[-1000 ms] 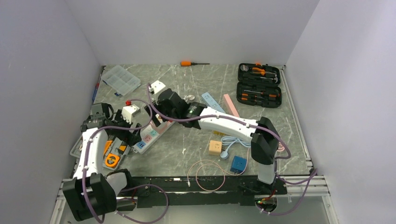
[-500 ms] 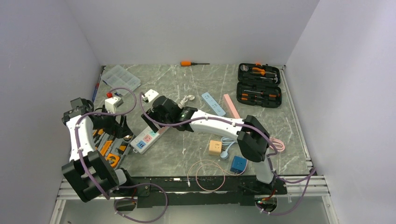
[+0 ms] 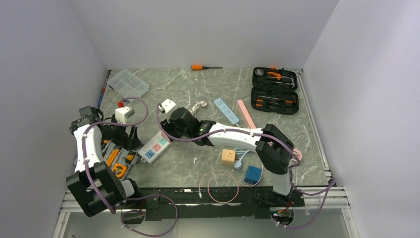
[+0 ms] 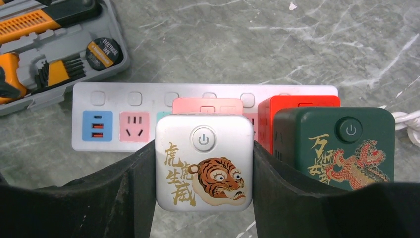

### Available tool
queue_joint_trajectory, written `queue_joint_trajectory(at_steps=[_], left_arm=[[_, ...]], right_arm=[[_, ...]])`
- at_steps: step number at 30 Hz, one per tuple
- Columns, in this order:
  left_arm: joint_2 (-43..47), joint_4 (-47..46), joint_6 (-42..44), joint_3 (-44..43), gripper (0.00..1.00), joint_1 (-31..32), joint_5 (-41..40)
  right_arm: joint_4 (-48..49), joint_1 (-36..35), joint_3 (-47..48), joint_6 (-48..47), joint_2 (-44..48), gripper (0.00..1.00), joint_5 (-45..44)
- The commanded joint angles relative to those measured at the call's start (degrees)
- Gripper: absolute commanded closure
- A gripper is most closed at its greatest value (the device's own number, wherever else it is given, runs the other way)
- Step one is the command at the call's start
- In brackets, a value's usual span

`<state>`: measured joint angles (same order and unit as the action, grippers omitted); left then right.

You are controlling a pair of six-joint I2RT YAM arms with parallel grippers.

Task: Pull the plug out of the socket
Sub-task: Pick up the socket from the center of the board.

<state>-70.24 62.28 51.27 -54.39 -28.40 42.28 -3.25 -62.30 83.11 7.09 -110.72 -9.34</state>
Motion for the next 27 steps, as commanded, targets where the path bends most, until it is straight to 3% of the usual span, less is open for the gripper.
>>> queue_joint_trajectory(at_steps=[1,9,16,25,27], left_arm=[[2.19,-2.63,-1.78,1.68,0.01,4.69,-3.93],[5.04,-6.82,-6.54,3.35,0.01,14.59,-8.64],[3.16,-9.07,-11.40,2.36,0.01,18.43,-7.02],[0.56,-10.28,-13.51,3.23,0.01,27.52,-7.41],[-0.55,-9.83,-14.02,2.98,0.01,29.54,-7.38]], right_arm=[[1.75,-0.64,-8.19,2.34,4.44,0.84,0.29],[7.44,-0.69,-23.22,4.78,12.59,0.90,0.84],[10.44,-0.72,-33.74,7.02,16.19,0.92,3.04],[10.83,-0.70,-37.50,7.89,16.62,0.92,2.97],[10.93,-0.75,-37.97,8.09,17.18,0.87,2.88]])
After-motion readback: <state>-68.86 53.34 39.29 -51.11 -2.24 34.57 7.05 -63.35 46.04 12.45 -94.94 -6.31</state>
